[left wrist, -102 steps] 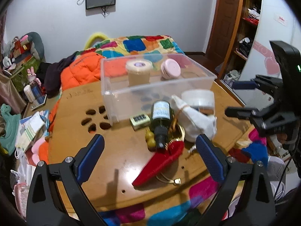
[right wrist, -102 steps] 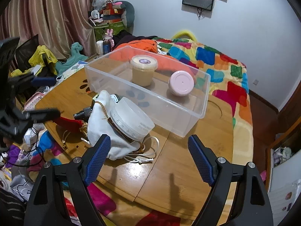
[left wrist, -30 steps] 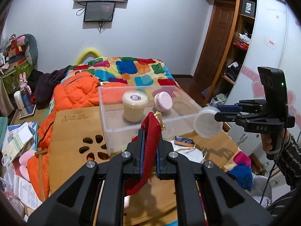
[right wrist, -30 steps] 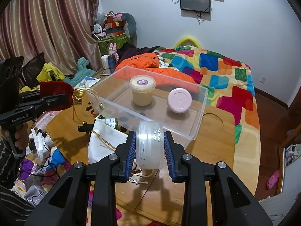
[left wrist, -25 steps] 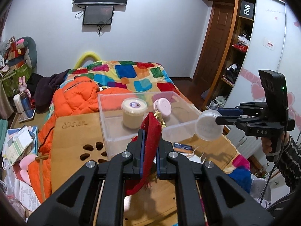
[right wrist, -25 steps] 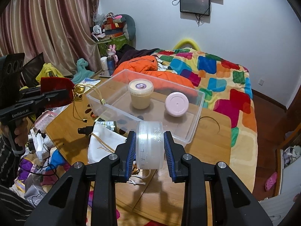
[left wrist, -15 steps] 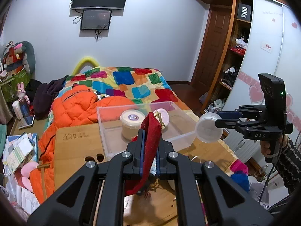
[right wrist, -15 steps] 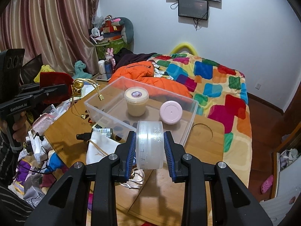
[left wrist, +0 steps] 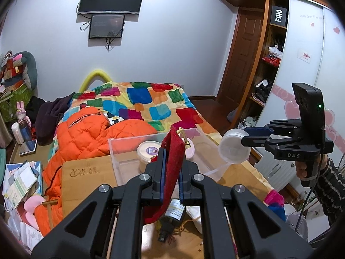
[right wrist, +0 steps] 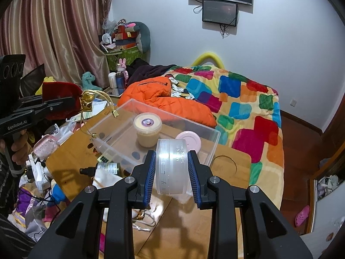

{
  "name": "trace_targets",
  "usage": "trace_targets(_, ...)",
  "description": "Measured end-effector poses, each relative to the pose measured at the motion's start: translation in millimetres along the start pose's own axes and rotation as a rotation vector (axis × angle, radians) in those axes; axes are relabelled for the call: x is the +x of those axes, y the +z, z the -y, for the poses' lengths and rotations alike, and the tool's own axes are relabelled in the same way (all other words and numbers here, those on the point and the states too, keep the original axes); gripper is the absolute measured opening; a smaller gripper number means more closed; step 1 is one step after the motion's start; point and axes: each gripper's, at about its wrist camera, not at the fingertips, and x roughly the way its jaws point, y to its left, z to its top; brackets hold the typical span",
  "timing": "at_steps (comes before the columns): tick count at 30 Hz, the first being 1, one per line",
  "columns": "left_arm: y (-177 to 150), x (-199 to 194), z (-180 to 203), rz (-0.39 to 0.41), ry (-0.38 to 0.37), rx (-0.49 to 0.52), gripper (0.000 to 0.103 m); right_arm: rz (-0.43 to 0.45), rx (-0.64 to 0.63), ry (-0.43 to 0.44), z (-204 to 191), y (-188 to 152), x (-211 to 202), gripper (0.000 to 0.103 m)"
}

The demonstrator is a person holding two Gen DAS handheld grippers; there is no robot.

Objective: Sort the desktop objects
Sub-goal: 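Carry the white powder case and red pouch over the clear box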

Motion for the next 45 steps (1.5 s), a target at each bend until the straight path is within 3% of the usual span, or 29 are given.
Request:
trace_targets(21,-12,71,-33,-0.119,0.004,-0.050,0.008,-0.096,0.012,0.027,17,4,65,0.027)
trace_targets(45,-40,108,-46,-0.217,-0.025,-0.072,0.008,-0.185,-0.017,0.042,10,-7,110,0.027)
